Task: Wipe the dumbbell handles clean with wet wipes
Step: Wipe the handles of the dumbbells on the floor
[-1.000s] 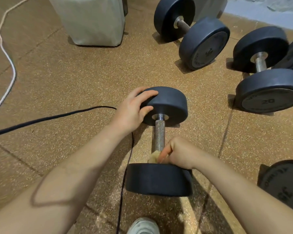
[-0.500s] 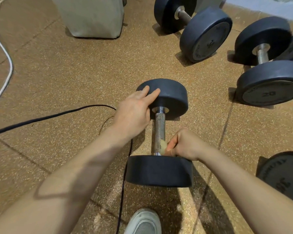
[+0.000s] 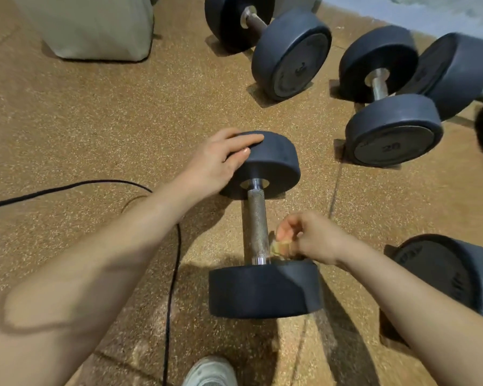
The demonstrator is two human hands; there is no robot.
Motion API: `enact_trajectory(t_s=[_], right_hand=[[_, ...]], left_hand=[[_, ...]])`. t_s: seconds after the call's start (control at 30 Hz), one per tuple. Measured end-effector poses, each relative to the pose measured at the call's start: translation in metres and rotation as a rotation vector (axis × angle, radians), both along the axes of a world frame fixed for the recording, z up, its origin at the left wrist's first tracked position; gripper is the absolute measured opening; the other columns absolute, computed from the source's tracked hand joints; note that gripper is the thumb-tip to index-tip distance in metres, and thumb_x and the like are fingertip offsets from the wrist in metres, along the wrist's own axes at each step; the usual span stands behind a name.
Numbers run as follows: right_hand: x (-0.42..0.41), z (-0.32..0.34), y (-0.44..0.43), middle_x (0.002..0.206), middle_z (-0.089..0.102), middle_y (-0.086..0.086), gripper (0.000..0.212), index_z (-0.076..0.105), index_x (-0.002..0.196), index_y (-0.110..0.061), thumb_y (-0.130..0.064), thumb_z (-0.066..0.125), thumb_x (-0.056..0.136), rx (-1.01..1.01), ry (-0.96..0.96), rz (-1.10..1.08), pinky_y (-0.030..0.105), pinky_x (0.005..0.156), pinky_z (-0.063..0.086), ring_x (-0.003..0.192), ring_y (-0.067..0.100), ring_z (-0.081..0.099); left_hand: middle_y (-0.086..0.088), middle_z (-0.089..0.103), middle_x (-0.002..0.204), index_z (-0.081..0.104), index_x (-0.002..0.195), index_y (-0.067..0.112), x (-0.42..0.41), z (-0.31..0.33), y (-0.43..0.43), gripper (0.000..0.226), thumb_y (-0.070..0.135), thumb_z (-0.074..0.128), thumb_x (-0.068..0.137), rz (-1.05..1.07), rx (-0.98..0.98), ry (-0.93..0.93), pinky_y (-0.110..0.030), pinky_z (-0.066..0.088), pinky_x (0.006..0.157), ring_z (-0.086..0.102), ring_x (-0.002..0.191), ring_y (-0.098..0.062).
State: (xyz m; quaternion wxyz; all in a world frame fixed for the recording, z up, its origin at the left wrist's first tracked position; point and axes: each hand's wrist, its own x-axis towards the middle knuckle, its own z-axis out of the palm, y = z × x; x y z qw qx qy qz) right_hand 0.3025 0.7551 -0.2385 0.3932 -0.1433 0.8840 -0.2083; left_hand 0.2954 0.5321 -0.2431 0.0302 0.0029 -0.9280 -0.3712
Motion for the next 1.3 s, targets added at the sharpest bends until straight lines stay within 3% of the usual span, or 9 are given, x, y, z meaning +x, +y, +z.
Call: enact_trajectory(t_s=[0.17,0.3,0.53,0.63,0.73,0.87,0.97,1.17,1.3], right_hand=[[-0.002,-0.001,-0.006,0.077,0.064,-0.011,0.019,0.068,0.077,-0.023,-0.013,0.084,0.072,-0.074,0.028,-0.016,0.024,0.074,0.048,0.073,0.007,0.058],[-0.004,0.004,0.008,0.077,0.071,-0.006,0.034,0.071,0.066,-0.024,0.008,0.064,0.077,0.080,-0.028,0.086,0.025,0.077,0.054,0.076,0.010,0.065],[-0.017,-0.008,-0.009,0.068,0.058,-0.006,0.020,0.064,0.084,-0.016,-0.011,0.081,0.075,-0.267,0.243,-0.403,0.024,0.068,0.051,0.063,0.009,0.055],[-0.011,-0.005,0.006,0.069,0.065,0.000,0.014,0.068,0.076,-0.013,-0.017,0.081,0.076,-0.237,0.137,-0.424,0.025,0.060,0.049,0.059,0.010,0.056],[-0.010,0.002,0.013,0.074,0.071,0.004,0.008,0.071,0.075,-0.013,-0.011,0.078,0.078,-0.182,0.042,-0.343,0.029,0.062,0.055,0.060,0.015,0.065],[-0.031,-0.002,-0.003,0.096,0.069,-0.005,0.010,0.077,0.091,-0.018,-0.013,0.070,0.086,-0.177,0.495,-0.295,0.028,0.089,0.050,0.089,0.014,0.063],[-0.030,-0.008,0.005,0.093,0.071,-0.004,0.014,0.078,0.089,-0.020,-0.009,0.070,0.084,-0.114,0.629,-0.096,0.033,0.088,0.048,0.090,0.019,0.061],[-0.024,0.019,0.038,0.077,0.069,-0.012,0.016,0.074,0.069,-0.023,-0.012,0.076,0.080,0.114,0.152,0.061,0.022,0.083,0.053,0.077,0.001,0.065],[-0.040,0.017,0.027,0.090,0.069,-0.007,0.006,0.075,0.086,-0.021,-0.016,0.071,0.086,-0.020,0.348,-0.042,0.027,0.084,0.050,0.085,0.011,0.063]], left_hand=[[0.007,0.050,0.138,0.050,0.137,0.030,-0.003,-0.002,0.007,0.043,0.024,0.057,0.095,0.005,0.073,0.039,-0.027,0.032,0.105,0.042,0.124,-0.007],[0.009,0.052,0.138,0.054,0.136,0.033,0.000,-0.015,0.012,0.041,0.033,0.058,0.095,0.054,0.113,0.034,-0.033,0.033,0.110,0.044,0.128,-0.009],[0.012,0.056,0.124,0.055,0.125,0.027,-0.009,-0.007,0.029,0.036,0.028,0.065,0.091,0.049,0.095,0.119,-0.024,0.042,0.092,0.051,0.112,-0.006],[0.019,0.050,0.128,0.055,0.123,0.033,-0.001,-0.020,0.018,0.038,0.013,0.063,0.092,0.030,0.270,0.056,-0.012,0.039,0.096,0.044,0.119,0.010],[0.017,0.052,0.129,0.055,0.123,0.038,0.000,-0.030,0.024,0.039,0.015,0.062,0.093,0.049,0.353,0.022,-0.026,0.037,0.106,0.046,0.122,0.000],[0.017,0.052,0.124,0.061,0.126,0.033,-0.011,-0.026,0.034,0.037,0.021,0.066,0.091,0.049,0.293,0.054,-0.026,0.034,0.108,0.044,0.121,-0.001],[0.007,0.052,0.132,0.059,0.130,0.035,-0.017,-0.023,0.039,0.040,0.027,0.066,0.091,0.002,0.214,0.044,-0.022,0.030,0.106,0.043,0.123,-0.005],[0.000,0.050,0.137,0.054,0.134,0.040,-0.027,-0.024,0.053,0.042,0.035,0.061,0.093,-0.040,0.006,0.086,-0.042,0.038,0.104,0.047,0.123,-0.025],[-0.004,0.046,0.141,0.050,0.138,0.038,-0.032,-0.018,0.063,0.043,0.035,0.055,0.096,-0.075,-0.101,0.093,-0.040,0.034,0.106,0.042,0.125,-0.028]])
